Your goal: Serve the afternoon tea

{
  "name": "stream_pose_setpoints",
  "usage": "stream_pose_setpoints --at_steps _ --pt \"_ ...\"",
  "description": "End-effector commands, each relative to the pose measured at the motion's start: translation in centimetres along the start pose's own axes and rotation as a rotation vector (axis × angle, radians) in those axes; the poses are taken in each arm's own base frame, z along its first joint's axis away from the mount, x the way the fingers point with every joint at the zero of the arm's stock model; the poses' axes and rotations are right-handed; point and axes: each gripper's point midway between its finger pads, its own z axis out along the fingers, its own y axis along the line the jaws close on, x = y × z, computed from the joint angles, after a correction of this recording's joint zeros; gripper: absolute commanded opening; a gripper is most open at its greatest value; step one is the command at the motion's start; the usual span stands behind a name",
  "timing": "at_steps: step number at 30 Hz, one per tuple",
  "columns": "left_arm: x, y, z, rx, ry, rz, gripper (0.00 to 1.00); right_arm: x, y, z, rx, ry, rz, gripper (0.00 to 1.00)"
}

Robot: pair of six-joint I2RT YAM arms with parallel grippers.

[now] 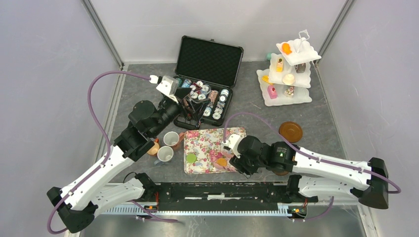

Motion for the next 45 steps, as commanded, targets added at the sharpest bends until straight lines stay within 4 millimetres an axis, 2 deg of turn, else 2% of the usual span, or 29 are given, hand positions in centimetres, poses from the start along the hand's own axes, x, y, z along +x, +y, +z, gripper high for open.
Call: stream_pose_setpoints --at_steps 1,7,15,19,22,25,28,34,37,40,45 --pt "-1.8 -0.3 0.1 0.01 -0.049 0.015 1.0 -0.3 -0.4 0.1 0.037 0.0 -0.027 0.58" --pt "-1.9 -0.4 0.1 0.011 -0.051 0.015 1.0 -0.1 -0.3 0.3 0.036 0.017 -0.032 0.49" --pt "-2.1 -0.4 0.0 0.014 -0.055 0.015 1.0 -1.3 -1.0 -0.3 0.082 -0.028 -0.019 0.33" --pt "-2.1 -0.4 -0.1 0.014 -0.058 0.015 1.0 -3.4 -1.7 -1.2 0.125 -0.116 0.0 0.28" --pt "-2.1 -0.4 -0.1 0.014 -0.056 0.015 1.0 -5.3 -2.9 -2.6 0.193 -0.207 0.028 0.23" --pt "-2.1 -0.4 -0.1 0.015 -0.056 0.015 1.0 -7.4 -5.2 -4.7 0.318 -0.304 0.064 0.18" --pt "-2.0 -0.4 -0.1 0.013 -0.054 0.015 1.0 -9.3 -8.7 -7.7 0.486 -0.395 0.126 0.12" --pt "-2.1 -0.4 -0.1 0.014 -0.055 0.015 1.0 -12.2 -16.2 -15.3 0.737 -0.603 0.282 0.12" --pt "-2.2 -0.5 -0.1 0.017 -0.058 0.013 1.0 -13.3 -19.2 -19.1 0.842 -0.657 0.321 0.12" --pt "-2.3 -0.6 -0.2 0.019 -0.06 0.012 1.0 -14.5 -21.8 -21.5 0.92 -0.646 0.334 0.12" --pt "-2.3 -0.7 -0.2 0.025 -0.062 0.007 1.0 -15.8 -25.6 -23.9 0.956 -0.626 0.417 0.11"
